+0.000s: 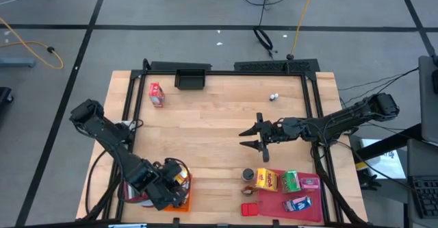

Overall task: Pick & Place Kitchen Items
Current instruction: Put the big yellow food coloring bottle into the orange bin

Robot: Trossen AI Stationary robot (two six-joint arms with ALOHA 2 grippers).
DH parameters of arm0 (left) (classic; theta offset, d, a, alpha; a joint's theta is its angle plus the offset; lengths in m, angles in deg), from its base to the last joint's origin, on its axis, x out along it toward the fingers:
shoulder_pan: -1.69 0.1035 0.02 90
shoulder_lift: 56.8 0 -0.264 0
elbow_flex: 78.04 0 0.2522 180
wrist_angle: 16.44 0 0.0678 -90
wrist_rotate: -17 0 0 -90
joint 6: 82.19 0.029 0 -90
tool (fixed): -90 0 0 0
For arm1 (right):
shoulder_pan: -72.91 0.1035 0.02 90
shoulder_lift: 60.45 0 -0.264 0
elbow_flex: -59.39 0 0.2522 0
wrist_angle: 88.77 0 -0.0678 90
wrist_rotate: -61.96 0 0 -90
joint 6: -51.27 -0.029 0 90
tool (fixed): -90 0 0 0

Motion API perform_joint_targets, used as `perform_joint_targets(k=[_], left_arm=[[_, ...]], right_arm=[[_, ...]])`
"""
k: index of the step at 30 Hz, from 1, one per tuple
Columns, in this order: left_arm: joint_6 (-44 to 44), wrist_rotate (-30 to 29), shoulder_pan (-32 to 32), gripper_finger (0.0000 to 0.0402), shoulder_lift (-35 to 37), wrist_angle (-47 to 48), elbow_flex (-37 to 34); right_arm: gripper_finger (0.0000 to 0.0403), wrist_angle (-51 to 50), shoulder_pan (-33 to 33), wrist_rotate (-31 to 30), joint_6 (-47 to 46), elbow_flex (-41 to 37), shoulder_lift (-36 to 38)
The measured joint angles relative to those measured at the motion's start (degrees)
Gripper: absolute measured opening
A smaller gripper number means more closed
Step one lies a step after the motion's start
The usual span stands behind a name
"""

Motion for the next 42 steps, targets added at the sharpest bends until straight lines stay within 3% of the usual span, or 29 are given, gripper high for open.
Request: perform_joint_targets(k=[15, 21, 42], left_arm=[[-2.38, -2.15, 0.78, 0.0097, -0.13, -0.84, -1.74], [-3.25, 3.53, 2.41, 0.0097, -0.23, -2.25, -5.10], [7.64, 1.75, 7.90, 0.0097, -0.31, -2.44, -5.57]], right_arm=[[0.0144, -0.13, -0.02, -0.18, 1.12, 0.00, 0.00], [0.0144, 0.05, -0.04, -0.18, 1.47, 0.00, -0.02], [0.0144, 0.02, -0.04, -0.20, 1.92, 0.00, -0.02]])
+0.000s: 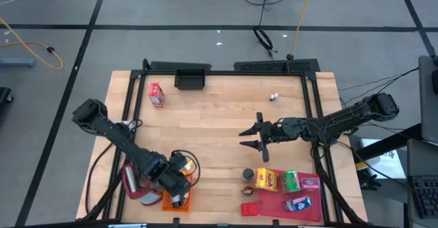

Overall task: Pick & Place Kitchen Items
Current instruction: Put the big yellow food coloring bottle into the orange bin

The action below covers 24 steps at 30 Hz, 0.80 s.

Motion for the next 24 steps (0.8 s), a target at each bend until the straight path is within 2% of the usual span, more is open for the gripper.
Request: perform_joint_targets(k=[9, 15, 17, 24], left_arm=[[1.61, 0.09, 1.31, 0.0097, 0.02, 0.02, 0.08], [2.36, 2.89, 1.28, 0.0097, 0.07, -0.20, 0.08], [2.50, 5.41, 1.18, 0.0097, 0.07, -0.57, 0.10], [8.58, 9.20, 0.74, 0.0097, 0.09, -1.28, 0.12]], right_arm=[[0.0144, -0.12, 0.00, 0.00, 0.59, 0.00, 0.00], [0.0144, -0.57, 0.00, 0.00, 0.59, 0.00, 0.00], [0.0144, -0.57, 0.00, 0.00, 0.59, 0.00, 0.00], [0.0144, -0.58, 0.00, 0.01, -0.15, 0.00, 0.00]])
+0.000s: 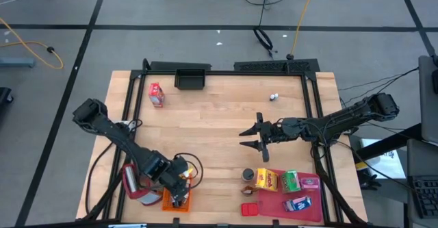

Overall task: Pick & Place Kitchen Items
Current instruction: Put the big yellow food coloring bottle into the orange bin

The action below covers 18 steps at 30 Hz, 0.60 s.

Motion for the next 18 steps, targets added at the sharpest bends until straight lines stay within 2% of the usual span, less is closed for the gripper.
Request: perform_joint_targets(k=[4, 8, 18], left_arm=[[4.17, 3.51, -0.20, 0.0097, 0.00, -0.27, 0.00], [4.88, 4.01, -0.48, 0.0103, 0.00, -1.61, 0.00], [5.43, 5.68, -1.49, 0.0187, 0.00, -3.17, 0.02]], right_arm=[[0.0144, -0.01, 0.00, 0.00, -0.12, 0.00, 0.00], [0.0144, -0.01, 0.00, 0.00, -0.12, 0.00, 0.00], [0.0144, -0.01, 0.00, -0.01, -0.12, 0.00, 0.00]])
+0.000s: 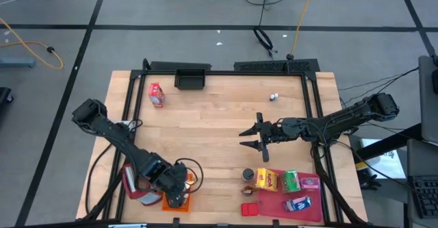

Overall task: Pick & Place Kitchen Items
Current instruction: Put the big yellow food coloring bottle into the orange bin, then put the small purple food coloring bottle into the orange bin

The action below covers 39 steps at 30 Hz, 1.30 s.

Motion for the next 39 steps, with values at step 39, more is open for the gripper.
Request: perform_joint_targets(k=[39], left_arm=[[14.97, -34.77, 16.33, 0.0182, 0.07, 6.60, 0.02]], right_arm=[[0.0144, -42.46, -48.73, -6.80, -8.92, 0.02, 1.51]])
